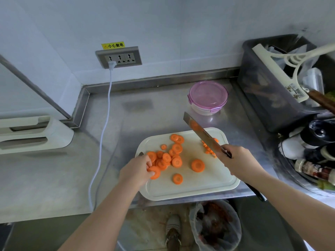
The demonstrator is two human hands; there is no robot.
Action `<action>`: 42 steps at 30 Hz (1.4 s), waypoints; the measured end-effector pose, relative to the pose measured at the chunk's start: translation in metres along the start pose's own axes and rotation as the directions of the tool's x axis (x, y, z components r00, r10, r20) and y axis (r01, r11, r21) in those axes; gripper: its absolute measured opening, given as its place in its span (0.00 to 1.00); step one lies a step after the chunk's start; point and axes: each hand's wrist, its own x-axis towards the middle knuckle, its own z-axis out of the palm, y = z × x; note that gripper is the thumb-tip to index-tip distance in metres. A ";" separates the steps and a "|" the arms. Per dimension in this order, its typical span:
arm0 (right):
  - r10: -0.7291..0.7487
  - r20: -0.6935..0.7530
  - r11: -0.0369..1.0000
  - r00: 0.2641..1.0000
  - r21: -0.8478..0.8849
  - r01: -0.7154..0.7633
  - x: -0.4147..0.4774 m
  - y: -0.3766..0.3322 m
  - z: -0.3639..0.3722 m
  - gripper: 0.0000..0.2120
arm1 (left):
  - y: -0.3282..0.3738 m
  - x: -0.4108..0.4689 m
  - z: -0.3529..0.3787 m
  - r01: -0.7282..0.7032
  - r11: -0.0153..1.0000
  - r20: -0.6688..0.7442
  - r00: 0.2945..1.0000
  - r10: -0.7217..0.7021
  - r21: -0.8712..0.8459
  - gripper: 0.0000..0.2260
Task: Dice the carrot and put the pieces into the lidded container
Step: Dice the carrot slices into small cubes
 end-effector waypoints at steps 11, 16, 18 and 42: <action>0.053 -0.054 0.999 0.997 0.006 -0.053 -0.009 0.015 -0.011 0.11 | 0.096 0.009 0.003 -0.181 0.920 0.054 0.976 0.212 -0.348 0.05; 0.071 -0.065 0.997 0.995 0.021 -0.070 -0.010 0.020 -0.013 0.16 | 0.117 0.021 0.035 -0.244 0.966 0.010 0.969 0.246 -0.085 0.08; 0.074 -0.068 0.997 0.995 0.019 -0.073 -0.010 0.019 -0.013 0.17 | 0.115 0.019 0.037 -0.284 0.959 -0.022 0.958 0.285 0.015 0.10; 0.035 -0.005 0.999 0.999 -0.004 -0.035 -0.004 0.010 -0.003 0.12 | 0.001 -0.005 0.008 0.145 0.922 -0.093 0.977 -0.190 -0.358 0.19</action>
